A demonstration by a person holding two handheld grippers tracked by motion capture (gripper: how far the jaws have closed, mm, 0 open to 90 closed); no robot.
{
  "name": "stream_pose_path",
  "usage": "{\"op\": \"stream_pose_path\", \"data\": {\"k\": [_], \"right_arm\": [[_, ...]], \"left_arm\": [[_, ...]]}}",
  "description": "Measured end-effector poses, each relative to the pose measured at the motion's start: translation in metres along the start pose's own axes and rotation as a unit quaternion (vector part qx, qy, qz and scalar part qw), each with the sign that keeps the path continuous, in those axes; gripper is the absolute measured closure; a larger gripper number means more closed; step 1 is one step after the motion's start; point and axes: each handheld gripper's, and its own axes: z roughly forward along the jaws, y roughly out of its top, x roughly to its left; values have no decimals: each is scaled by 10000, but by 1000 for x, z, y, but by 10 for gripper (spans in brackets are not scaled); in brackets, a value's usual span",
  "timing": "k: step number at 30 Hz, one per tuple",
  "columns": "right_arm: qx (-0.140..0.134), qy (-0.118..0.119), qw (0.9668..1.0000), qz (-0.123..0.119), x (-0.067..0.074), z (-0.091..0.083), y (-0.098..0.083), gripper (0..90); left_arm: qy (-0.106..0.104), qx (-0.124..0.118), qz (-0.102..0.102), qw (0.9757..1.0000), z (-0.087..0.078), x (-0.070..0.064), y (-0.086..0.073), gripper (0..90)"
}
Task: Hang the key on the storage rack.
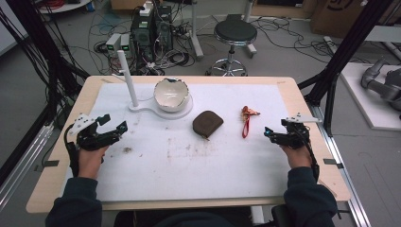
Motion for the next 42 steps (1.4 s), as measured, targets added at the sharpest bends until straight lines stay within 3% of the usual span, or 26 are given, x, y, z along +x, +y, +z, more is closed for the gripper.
{"op": "stream_pose_path", "data": {"k": [11,17,22,23,28,29,30,32,35,37,39,42], "right_arm": [[-12,34,10000,64,-3,4,0,219],[125,43,9999,-18,-3,16,2,219],[74,65,10000,-5,-4,24,10,225],[10,45,9999,-106,-7,30,14,244],[310,-13,9992,-236,-18,54,28,245],[514,-30,9978,-411,-22,68,34,259],[514,-30,9978,-411,-22,68,34,259],[884,5,9938,-678,-26,90,41,288],[1029,-29,9919,-749,-28,100,44,289],[897,25,9924,-847,-28,111,45,297],[969,193,9905,-961,-26,119,45,301],[939,530,9887,-1044,-24,124,43,432]], "left_arm": [[15,37,-22,10000,2,0,-1,203],[21,73,-19,10000,0,1,-1,207],[26,83,-38,10000,0,-1,-2,208],[26,95,-23,9999,1,-1,-3,209],[32,176,-17,9998,4,0,-4,209],[47,194,-42,9998,5,0,-5,210],[47,194,-42,9998,5,0,-5,211],[41,229,-50,9997,6,0,-5,211],[41,291,-48,9996,6,0,-5,212],[48,366,-48,9993,6,0,-6,213],[40,370,-65,9993,7,-1,-6,215],[45,411,-52,9991,8,0,-6,216]]}}
